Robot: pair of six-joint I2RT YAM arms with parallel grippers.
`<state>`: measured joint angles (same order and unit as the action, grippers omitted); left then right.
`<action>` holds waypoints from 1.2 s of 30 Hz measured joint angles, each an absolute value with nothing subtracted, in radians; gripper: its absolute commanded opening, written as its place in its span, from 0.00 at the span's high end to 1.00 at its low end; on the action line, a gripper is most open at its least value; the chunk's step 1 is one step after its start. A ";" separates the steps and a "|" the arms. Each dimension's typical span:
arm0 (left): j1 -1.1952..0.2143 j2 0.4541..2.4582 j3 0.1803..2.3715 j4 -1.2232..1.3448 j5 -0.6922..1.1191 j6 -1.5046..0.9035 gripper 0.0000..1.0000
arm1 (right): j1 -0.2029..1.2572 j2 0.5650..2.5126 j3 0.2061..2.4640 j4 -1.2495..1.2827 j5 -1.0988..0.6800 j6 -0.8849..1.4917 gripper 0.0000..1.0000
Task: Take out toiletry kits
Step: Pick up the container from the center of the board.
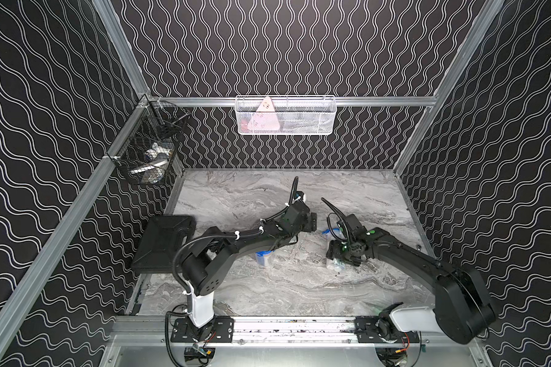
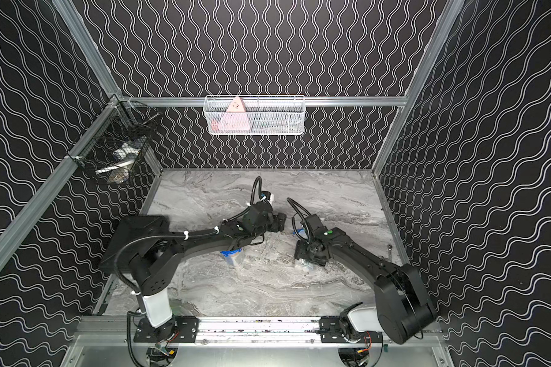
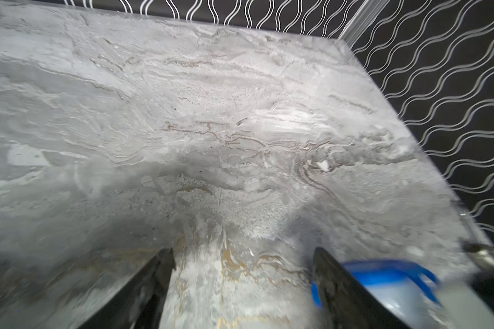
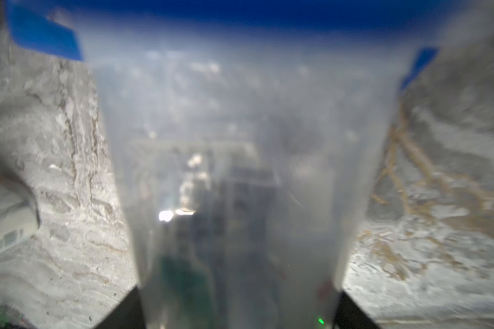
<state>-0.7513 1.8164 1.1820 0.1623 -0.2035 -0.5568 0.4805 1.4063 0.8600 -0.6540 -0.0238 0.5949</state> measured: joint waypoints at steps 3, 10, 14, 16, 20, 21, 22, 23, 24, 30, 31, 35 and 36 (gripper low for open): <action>-0.751 1.719 1.142 0.121 -0.194 -0.580 0.19 | 0.494 1.431 0.936 -0.732 0.079 0.621 0.02; -0.751 1.493 1.018 -0.010 -0.199 -0.632 0.19 | 0.566 1.481 1.159 -0.983 0.279 0.700 0.00; -0.751 1.388 0.979 -0.078 -0.215 -0.655 0.19 | 0.669 1.612 1.309 -1.075 0.360 0.750 0.00; -0.751 1.359 0.971 -0.100 -0.218 -0.659 0.19 | 0.702 1.676 1.348 -1.106 0.387 0.775 0.02; -0.751 1.344 0.968 -0.135 -0.220 -0.661 0.19 | 0.734 1.806 1.407 -1.156 0.437 0.819 0.06; -0.751 1.343 0.966 -0.136 -0.221 -0.663 0.19 | 0.743 1.842 1.422 -1.162 0.448 0.828 0.07; -0.751 1.341 0.965 -0.142 -0.223 -0.664 0.19 | 0.747 1.866 1.430 -1.164 0.456 0.831 0.09; -0.751 1.339 0.961 -0.157 -0.228 -0.667 0.19 | 0.750 1.890 1.438 -1.164 0.465 0.839 0.10; -0.751 1.339 0.960 -0.170 -0.228 -0.669 0.19 | 0.750 1.908 1.439 -1.166 0.475 0.846 0.12; -0.751 1.339 0.957 -0.180 -0.228 -0.681 0.19 | 0.746 1.958 1.409 -1.171 0.514 0.858 0.17; -0.751 1.340 0.957 -0.179 -0.228 -0.681 0.19 | 0.746 1.960 1.399 -1.170 0.517 0.860 0.17; -0.753 1.341 0.957 -0.181 -0.204 -0.680 0.19 | 0.737 1.946 1.320 -1.123 0.518 0.867 0.21; -0.753 1.341 0.957 -0.180 -0.190 -0.680 0.19 | 0.733 1.935 1.298 -1.108 0.520 0.867 0.23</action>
<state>-0.7532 1.3407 0.9565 -0.1802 -0.1902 -0.6804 0.7330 1.9354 1.2976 -1.1080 0.5198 0.8669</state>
